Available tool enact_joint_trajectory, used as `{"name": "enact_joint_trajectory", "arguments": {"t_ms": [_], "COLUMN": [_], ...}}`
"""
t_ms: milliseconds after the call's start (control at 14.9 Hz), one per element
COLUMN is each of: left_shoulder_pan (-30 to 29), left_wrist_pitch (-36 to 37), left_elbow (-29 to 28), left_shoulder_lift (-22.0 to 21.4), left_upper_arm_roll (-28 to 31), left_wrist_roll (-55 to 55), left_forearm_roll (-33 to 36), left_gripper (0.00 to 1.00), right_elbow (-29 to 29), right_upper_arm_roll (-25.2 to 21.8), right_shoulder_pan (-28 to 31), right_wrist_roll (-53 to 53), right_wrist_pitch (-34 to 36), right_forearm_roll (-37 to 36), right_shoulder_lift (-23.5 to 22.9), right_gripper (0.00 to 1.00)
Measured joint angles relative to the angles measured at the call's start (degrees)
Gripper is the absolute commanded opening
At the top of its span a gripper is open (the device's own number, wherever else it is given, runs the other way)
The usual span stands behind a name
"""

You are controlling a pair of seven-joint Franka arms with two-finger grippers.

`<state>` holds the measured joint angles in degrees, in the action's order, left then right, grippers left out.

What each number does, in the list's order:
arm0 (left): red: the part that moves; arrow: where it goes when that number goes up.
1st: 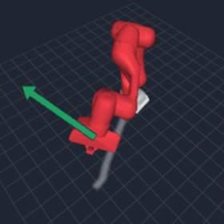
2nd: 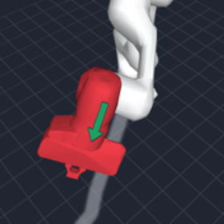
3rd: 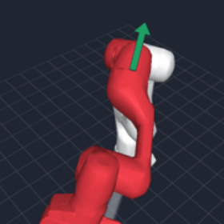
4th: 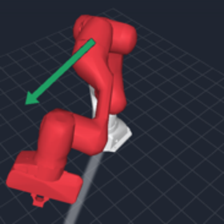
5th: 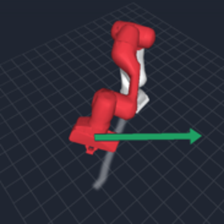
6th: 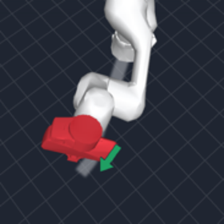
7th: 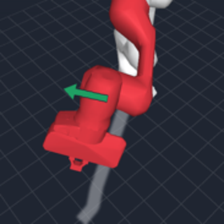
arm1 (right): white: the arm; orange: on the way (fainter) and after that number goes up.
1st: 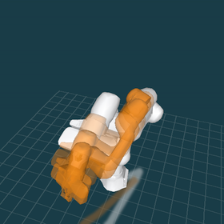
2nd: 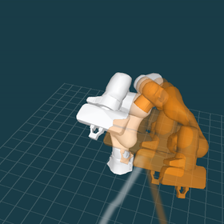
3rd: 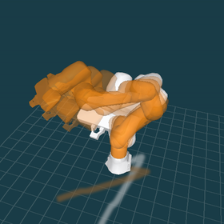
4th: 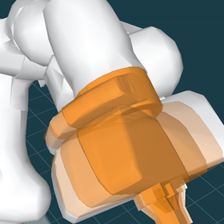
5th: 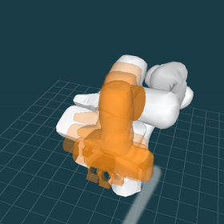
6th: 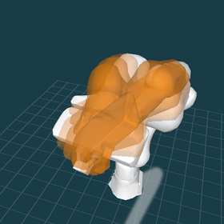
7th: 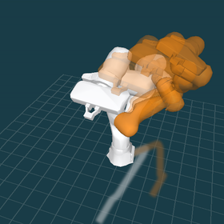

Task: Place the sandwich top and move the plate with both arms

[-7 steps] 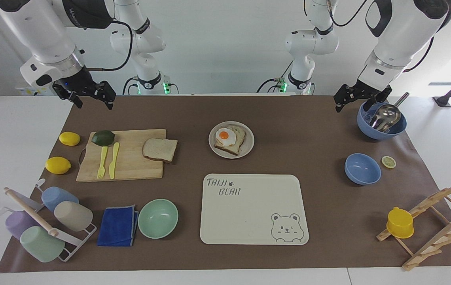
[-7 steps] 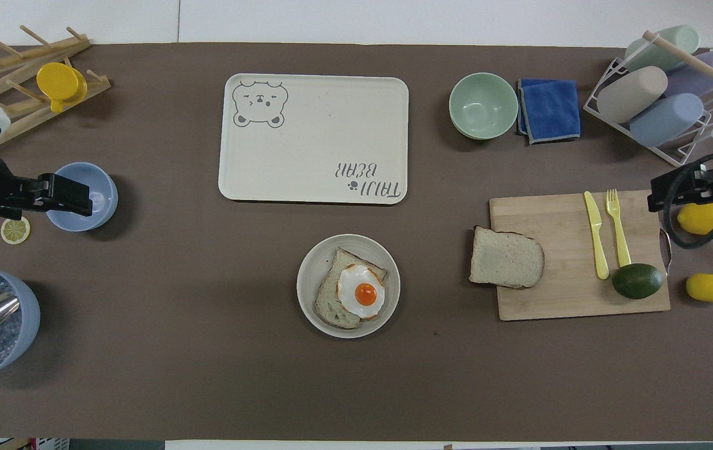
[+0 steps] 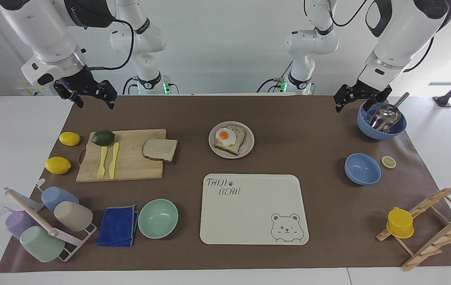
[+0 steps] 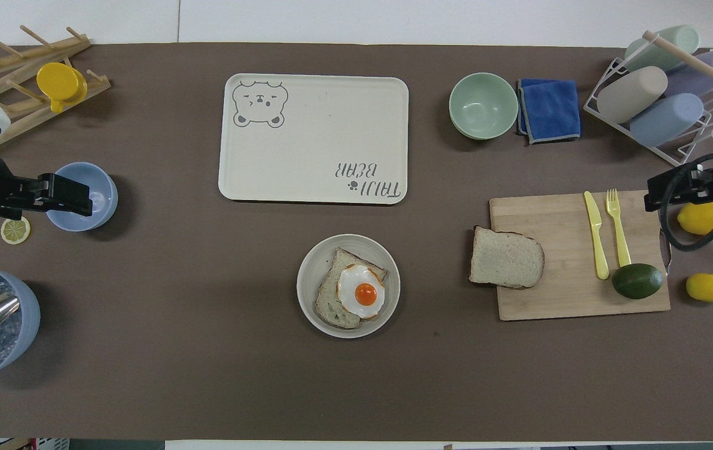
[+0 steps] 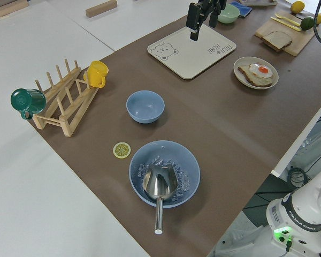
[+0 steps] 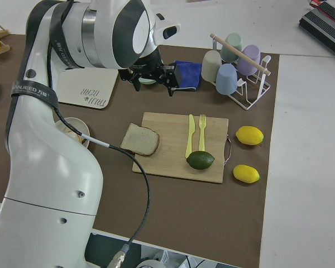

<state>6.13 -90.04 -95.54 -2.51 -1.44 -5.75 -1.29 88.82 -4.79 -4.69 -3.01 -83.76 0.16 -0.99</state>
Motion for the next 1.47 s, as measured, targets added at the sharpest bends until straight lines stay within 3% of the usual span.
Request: {"name": "enact_joint_trajectory", "arguments": {"t_ms": [201,402,603,804,1072,1474], "left_shoulder_pan": [0.0,0.0,0.0,0.0,0.0,0.0], "left_wrist_pitch": [0.0,0.0,0.0,0.0,0.0,0.0], "left_elbow": [0.0,0.0,0.0,0.0,0.0,0.0], "left_shoulder_lift": [0.0,0.0,0.0,0.0,0.0,0.0], "left_upper_arm_roll": [0.0,0.0,0.0,0.0,0.0,0.0], "left_wrist_roll": [0.0,0.0,0.0,0.0,0.0,0.0], "left_forearm_roll": [0.0,0.0,0.0,0.0,0.0,0.0], "left_gripper": [1.0,1.0,1.0,1.0,1.0,1.0], "right_elbow": [1.83,4.24,5.73,6.21,9.74,20.51], "right_upper_arm_roll": [0.3,0.66,0.86,0.93,0.52,0.08], "right_shoulder_pan": [-4.84,-12.95,-22.88,-29.8,-31.12,-30.91], "right_wrist_roll": [-2.07,-13.05,-25.29,-31.25,-33.0,-33.34], "right_wrist_pitch": [-4.14,-9.29,-15.86,-16.5,-16.74,-20.18], "right_forearm_roll": [0.97,0.45,-5.5,-15.77,-24.07,-26.51], "right_shoulder_lift": [0.34,-1.87,-9.45,-17.86,-22.76,-19.24], "right_gripper": [1.0,1.0,1.0,1.0,1.0,1.0]}}
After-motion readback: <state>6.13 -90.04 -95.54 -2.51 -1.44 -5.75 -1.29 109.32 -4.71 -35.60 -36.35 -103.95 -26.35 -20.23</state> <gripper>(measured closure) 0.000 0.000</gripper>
